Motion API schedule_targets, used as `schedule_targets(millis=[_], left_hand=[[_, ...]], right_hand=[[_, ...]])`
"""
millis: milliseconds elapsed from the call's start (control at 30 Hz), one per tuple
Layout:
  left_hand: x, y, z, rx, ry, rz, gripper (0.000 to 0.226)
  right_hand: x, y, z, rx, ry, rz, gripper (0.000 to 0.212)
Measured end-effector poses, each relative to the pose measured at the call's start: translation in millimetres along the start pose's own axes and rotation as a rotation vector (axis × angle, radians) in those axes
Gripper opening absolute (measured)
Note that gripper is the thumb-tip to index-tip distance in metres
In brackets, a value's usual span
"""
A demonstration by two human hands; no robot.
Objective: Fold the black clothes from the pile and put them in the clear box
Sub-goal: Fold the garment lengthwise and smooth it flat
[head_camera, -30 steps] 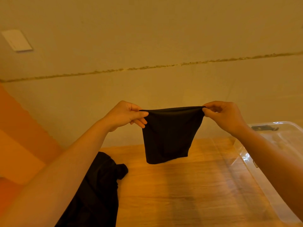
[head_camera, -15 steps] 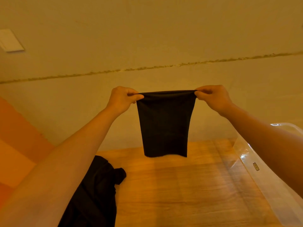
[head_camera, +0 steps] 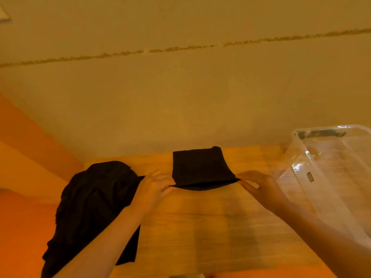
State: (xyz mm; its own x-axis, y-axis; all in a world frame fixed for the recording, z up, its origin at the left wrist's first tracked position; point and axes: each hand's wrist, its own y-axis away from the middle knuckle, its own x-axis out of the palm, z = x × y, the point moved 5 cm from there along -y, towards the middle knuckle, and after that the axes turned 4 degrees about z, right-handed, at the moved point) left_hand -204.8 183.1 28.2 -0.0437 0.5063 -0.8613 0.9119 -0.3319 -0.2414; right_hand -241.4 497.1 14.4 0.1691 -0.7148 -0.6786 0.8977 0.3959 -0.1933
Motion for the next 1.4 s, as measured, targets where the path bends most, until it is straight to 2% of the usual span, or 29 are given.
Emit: schedule_targets(millis=[67,167,333,433,533,633,733,867,1133,1267,1400], left_hand=[[43.3,36.2,0.3,-0.021,-0.028,0.114,0.026],[89.1,79.0,-6.9,-0.028,-0.089,0.192,0.023],[111.6,120.2,-23.4,-0.059,-0.101,0.137,0.019],[108.7,131.8,-31.3,-0.069,-0.136,0.116,0.016],[102.9,126.5,-36.0,-0.111,-0.118,0.07,0.022],[110.8,100.8,-41.8,-0.185,-0.107,0.062,0.033],[136.3,73.0,-45.6,-0.29,-0.147,0.195,0.051],[164.6,77.9,-30.9,-0.37,-0.249,0.367,0.061],[153.4,116.2,-9.9,-0.367,-0.348,0.451,0.072],[146.0,111.2,-13.2,-0.363,-0.316,0.406,0.072],[140.6,65.5,-16.3,-0.33,-0.287,0.336,0.068]], right_hand=[[32.4,37.8,-23.0,0.016,0.046,0.097,0.045],[61.8,80.1,-42.5,-0.025,0.127,0.168,0.048],[73.8,119.1,-46.4,-0.081,0.229,0.184,0.044],[73.9,130.4,-43.8,-0.102,0.284,0.242,0.032],[70.4,124.1,-30.0,-0.111,0.307,0.239,0.033],[85.2,99.7,-6.6,-0.129,0.31,0.169,0.034],[126.2,75.1,5.1,-0.08,0.399,0.244,0.047],[153.1,75.8,-17.3,0.041,0.56,0.392,0.059],[127.1,105.6,-46.8,0.203,0.649,0.41,0.072],[124.7,101.3,-35.5,0.197,0.636,0.395,0.071],[133.4,57.3,-11.9,0.146,0.545,0.343,0.067]])
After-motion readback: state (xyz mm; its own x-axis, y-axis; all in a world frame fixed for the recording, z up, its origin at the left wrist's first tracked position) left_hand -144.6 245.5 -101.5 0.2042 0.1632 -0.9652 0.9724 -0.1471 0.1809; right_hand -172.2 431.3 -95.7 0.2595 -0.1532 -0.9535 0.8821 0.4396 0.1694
